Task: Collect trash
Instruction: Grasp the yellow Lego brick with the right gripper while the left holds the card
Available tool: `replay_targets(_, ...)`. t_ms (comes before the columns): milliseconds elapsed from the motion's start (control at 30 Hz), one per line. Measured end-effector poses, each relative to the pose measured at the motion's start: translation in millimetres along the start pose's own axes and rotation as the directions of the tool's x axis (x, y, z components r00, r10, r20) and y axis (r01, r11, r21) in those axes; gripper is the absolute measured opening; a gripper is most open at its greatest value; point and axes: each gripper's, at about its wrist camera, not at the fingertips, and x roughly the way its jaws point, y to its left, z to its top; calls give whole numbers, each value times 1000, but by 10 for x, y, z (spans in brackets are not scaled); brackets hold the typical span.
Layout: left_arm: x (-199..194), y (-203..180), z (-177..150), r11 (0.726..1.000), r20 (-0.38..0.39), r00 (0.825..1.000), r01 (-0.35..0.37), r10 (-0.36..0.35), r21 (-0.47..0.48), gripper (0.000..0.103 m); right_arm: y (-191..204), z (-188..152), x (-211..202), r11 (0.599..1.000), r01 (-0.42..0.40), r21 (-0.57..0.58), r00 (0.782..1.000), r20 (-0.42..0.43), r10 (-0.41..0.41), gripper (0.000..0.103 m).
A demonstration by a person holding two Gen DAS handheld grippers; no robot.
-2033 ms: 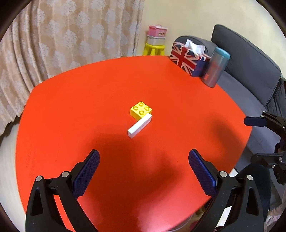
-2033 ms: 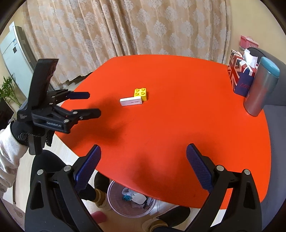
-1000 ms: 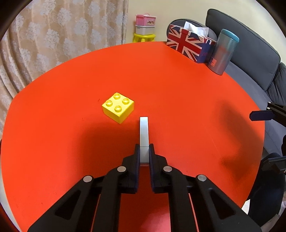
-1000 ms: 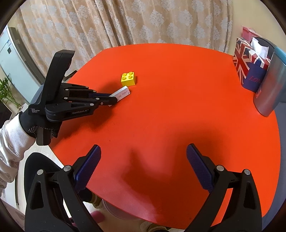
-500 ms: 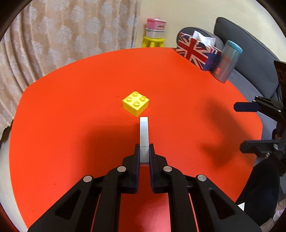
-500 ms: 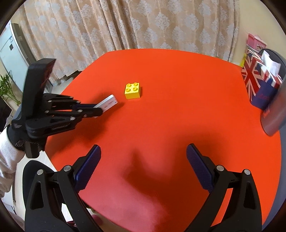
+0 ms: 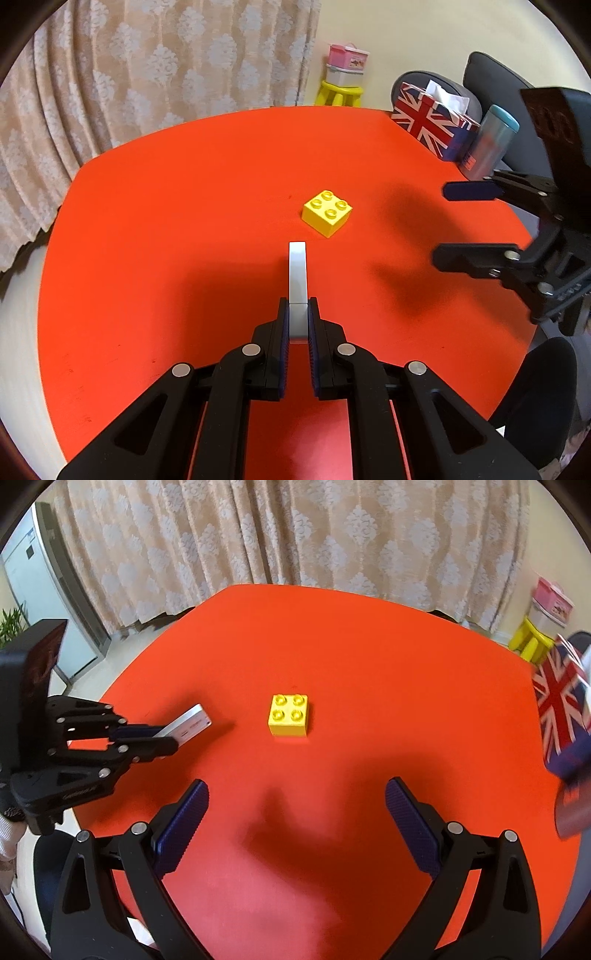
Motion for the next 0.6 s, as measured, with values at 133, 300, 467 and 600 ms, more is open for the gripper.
replay_targets(133,-5,70,-10,1000,2,1000,0,0,-13,9,19,114,167,1000,12,-5,1000,-17,-12,95)
replay_targets(300,4,147,-30,1000,5,1000,2,-2,-23,9,47,294,404,1000,8,-13,999,-44,-9,95)
replay_targets(467,60,217,-66,999,1,1000,4,-4,-38,9,116,398,626,999,18,-45,997,-70,-21,81)
replay_targets(600,81,264,-96,999,4,1000,9,-9,-47,9,151,405,743,998,30,-55,996,-81,-34,63)
